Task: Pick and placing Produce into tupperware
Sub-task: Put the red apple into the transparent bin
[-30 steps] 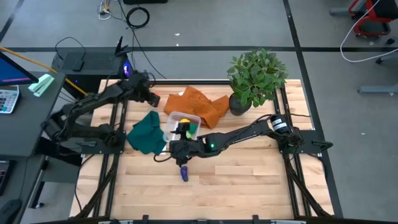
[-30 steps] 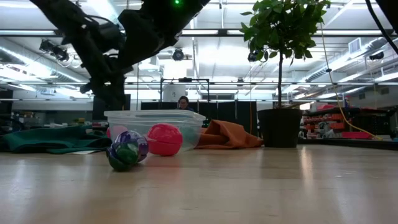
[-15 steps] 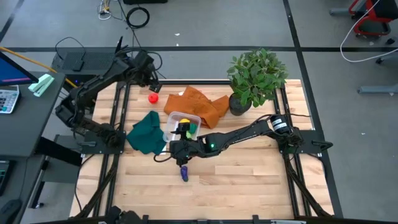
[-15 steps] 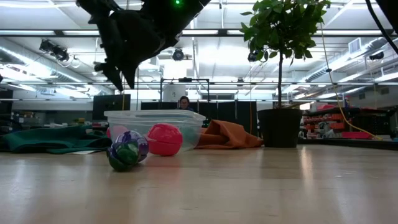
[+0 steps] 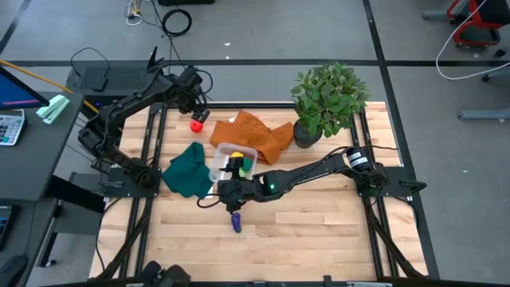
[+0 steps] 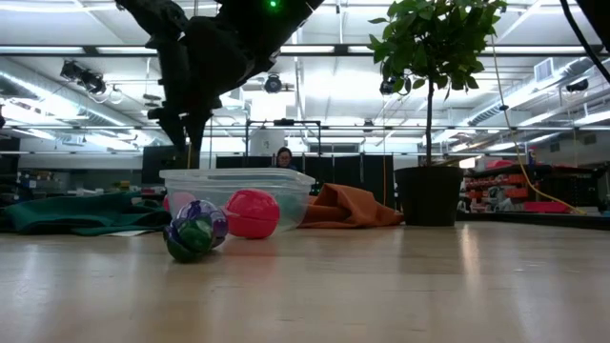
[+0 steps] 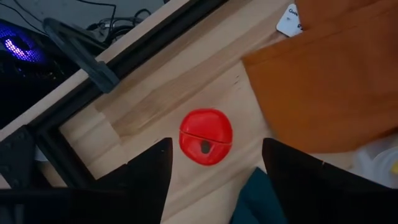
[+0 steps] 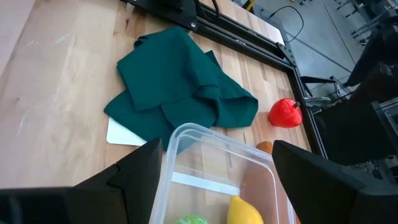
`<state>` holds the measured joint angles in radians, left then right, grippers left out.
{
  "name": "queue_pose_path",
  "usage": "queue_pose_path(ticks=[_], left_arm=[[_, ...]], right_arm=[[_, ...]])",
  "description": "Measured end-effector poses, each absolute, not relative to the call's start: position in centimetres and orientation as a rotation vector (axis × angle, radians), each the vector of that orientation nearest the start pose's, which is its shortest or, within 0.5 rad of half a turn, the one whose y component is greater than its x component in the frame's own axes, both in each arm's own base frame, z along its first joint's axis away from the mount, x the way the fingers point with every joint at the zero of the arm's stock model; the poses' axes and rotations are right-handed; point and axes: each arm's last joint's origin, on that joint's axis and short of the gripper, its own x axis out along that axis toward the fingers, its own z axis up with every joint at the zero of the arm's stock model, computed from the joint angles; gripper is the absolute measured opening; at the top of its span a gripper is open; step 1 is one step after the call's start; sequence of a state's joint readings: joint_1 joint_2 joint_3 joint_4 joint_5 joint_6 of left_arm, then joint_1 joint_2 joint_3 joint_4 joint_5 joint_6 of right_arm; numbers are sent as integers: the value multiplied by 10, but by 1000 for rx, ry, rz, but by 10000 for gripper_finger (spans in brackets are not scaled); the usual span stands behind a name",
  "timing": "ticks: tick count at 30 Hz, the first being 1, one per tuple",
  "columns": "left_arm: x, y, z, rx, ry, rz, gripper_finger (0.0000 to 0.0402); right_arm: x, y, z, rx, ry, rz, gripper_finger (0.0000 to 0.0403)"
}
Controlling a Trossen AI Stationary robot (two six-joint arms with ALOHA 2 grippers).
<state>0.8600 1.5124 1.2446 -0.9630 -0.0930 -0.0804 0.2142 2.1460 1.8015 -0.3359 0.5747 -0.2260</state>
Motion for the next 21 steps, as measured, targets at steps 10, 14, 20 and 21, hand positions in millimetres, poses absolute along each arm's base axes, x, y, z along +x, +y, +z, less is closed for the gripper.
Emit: queue_pose_path(ticks=[10,14,20,21], left_arm=[[184,223,269,-632,1103,949,253],[184,225,265,-691,1096,993,299],[190,229,252,-756,1122,1021,378],[190,230,250,-768,1132,1027,388]], right_arm=[[478,88,241,-472,671,-272,267],[478,88,241,-465,669,-273,267],[478,88,241,-463,669,-273,267],[478,88,241,-463,669,-273,267]])
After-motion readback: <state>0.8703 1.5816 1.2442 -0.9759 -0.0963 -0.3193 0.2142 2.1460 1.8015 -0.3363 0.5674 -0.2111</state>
